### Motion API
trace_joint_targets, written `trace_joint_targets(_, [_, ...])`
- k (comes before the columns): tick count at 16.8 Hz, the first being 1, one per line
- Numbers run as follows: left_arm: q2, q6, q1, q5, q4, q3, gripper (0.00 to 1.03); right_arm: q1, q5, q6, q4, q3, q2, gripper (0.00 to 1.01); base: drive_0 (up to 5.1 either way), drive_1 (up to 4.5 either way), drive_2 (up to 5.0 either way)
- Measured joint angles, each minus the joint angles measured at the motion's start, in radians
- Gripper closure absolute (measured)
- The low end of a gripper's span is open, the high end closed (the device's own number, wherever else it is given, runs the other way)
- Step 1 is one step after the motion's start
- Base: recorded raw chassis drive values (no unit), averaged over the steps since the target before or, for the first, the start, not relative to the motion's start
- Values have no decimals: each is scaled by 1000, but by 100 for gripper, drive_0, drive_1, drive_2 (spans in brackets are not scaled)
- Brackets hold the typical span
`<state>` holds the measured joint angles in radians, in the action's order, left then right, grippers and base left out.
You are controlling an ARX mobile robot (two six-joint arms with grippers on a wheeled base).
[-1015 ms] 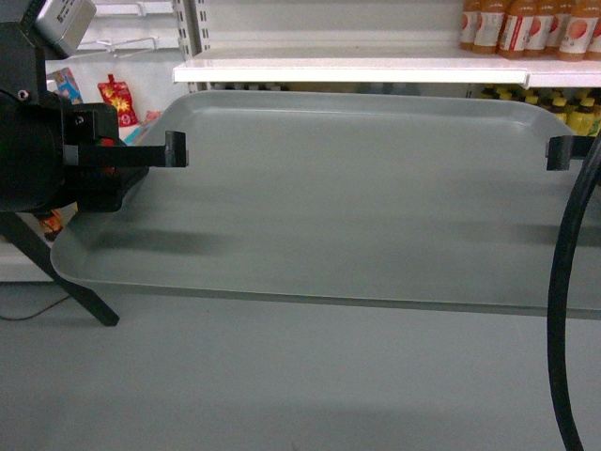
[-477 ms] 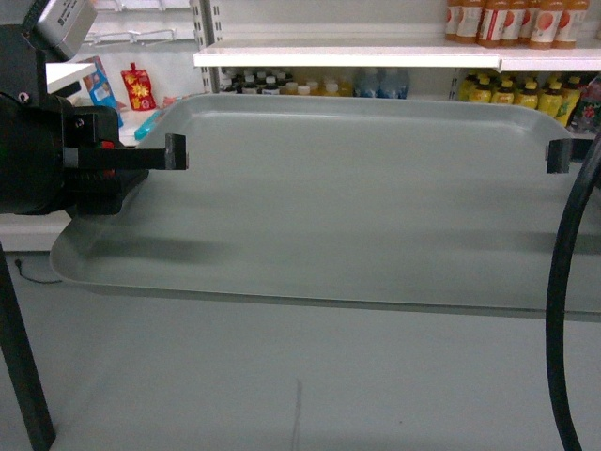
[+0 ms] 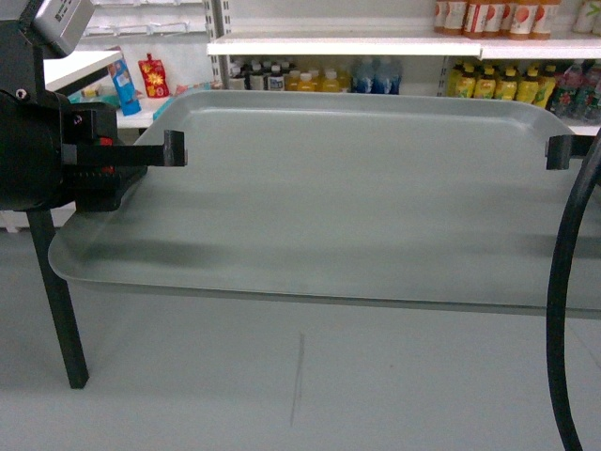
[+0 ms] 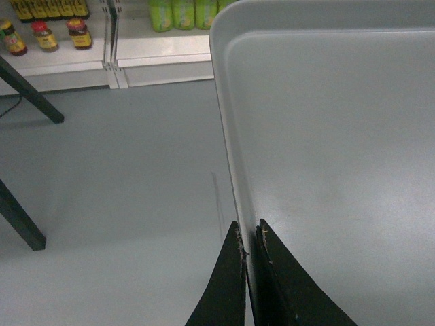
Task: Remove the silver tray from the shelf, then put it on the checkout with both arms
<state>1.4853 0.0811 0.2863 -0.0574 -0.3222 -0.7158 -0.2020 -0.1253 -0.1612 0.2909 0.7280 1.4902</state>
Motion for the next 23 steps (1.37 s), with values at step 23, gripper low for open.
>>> trace_joint_targets(23, [-5, -2, 5, -2, 0, 0, 100, 6, 2, 0, -3, 0, -4, 98, -120, -113, 255])
